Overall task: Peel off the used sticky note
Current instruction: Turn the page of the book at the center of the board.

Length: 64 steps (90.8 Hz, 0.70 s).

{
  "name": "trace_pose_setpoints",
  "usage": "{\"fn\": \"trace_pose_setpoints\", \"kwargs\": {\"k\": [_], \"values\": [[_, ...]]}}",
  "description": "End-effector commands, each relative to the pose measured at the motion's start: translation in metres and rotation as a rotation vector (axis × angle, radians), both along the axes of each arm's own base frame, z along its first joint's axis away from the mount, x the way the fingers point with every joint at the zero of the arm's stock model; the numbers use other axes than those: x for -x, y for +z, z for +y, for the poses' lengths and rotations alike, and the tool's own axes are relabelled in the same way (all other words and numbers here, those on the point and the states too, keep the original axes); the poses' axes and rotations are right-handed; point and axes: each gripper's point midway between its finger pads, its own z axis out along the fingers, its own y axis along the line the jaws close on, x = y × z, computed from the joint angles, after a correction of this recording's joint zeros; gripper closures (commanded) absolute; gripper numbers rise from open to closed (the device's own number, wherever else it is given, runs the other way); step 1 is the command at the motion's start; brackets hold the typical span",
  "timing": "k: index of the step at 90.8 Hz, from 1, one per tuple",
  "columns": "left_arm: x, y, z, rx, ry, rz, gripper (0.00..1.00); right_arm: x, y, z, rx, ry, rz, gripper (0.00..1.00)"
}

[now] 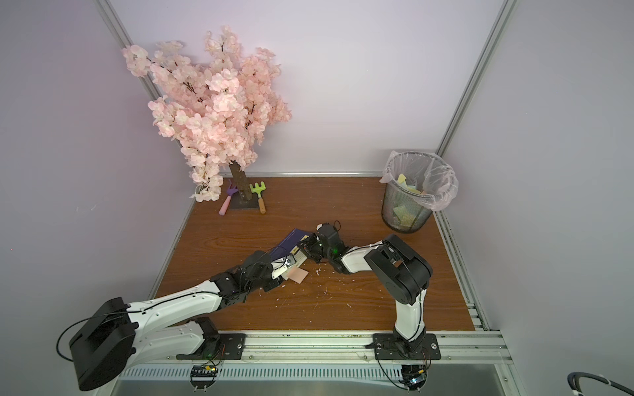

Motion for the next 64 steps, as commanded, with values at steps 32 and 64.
{"fn": "trace_pose_setpoints", "kwargs": {"k": [32, 64], "values": [[-0.010, 0.031, -0.019, 0.255, 0.008, 0.282, 0.98, -0.004, 0.047, -0.022, 0.029, 0.077, -0.125, 0.44], [-0.025, 0.036, -0.011, 0.490, 0.094, 0.473, 0.98, 0.015, 0.051, -0.051, 0.181, 0.047, -0.201, 0.34]]}}
